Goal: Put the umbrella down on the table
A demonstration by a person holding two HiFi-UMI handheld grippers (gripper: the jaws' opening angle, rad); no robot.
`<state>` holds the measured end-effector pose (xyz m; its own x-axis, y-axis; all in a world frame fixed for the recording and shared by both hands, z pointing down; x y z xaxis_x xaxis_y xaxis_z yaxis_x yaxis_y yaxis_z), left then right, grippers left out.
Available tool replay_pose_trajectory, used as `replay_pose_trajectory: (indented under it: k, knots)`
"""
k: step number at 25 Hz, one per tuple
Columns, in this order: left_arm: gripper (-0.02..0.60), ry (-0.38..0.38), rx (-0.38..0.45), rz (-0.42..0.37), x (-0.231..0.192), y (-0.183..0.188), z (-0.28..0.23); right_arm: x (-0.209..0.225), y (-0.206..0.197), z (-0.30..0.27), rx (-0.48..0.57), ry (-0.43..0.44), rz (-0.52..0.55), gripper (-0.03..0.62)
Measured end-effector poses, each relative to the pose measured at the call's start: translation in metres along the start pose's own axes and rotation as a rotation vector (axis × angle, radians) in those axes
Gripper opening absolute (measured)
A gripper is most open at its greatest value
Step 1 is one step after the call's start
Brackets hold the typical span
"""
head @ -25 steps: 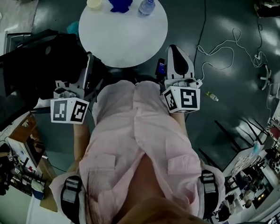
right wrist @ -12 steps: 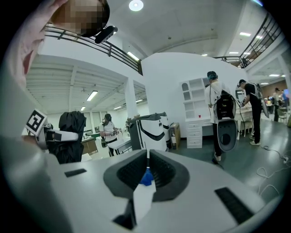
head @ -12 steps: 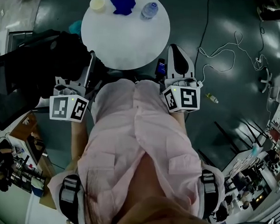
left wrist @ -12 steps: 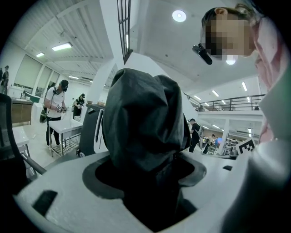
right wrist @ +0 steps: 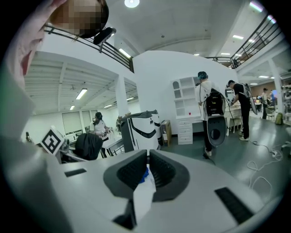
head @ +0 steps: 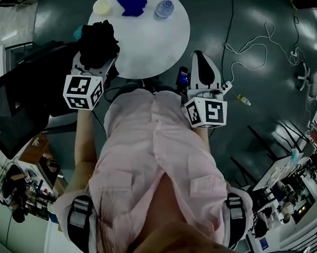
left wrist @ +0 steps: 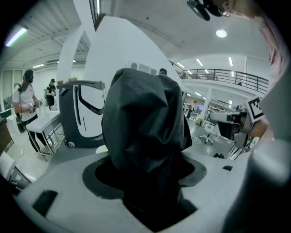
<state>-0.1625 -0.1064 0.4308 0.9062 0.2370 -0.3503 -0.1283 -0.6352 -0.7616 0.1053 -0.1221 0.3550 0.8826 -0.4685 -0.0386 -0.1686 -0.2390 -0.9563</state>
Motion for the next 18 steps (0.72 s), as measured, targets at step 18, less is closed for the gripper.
replay_pose_trajectory:
  k: [18]
  knots:
    - [0.319, 0.009, -0.481, -0.106, -0.039, -0.124, -0.159, 0.026, -0.017, 0.007, -0.098, -0.113, -0.027, 0.037]
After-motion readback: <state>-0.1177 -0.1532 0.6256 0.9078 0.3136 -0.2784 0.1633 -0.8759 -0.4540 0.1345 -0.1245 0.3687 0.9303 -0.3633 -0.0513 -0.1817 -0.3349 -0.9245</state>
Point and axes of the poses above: the fingertips, and each gripper's own axes: z backward along the fingers, x to its right, y out of its top, the point moved 2 cm from there along z, backward along the fingers, and after that the axes turned 13 degrees about z, right-handed, at the moved point
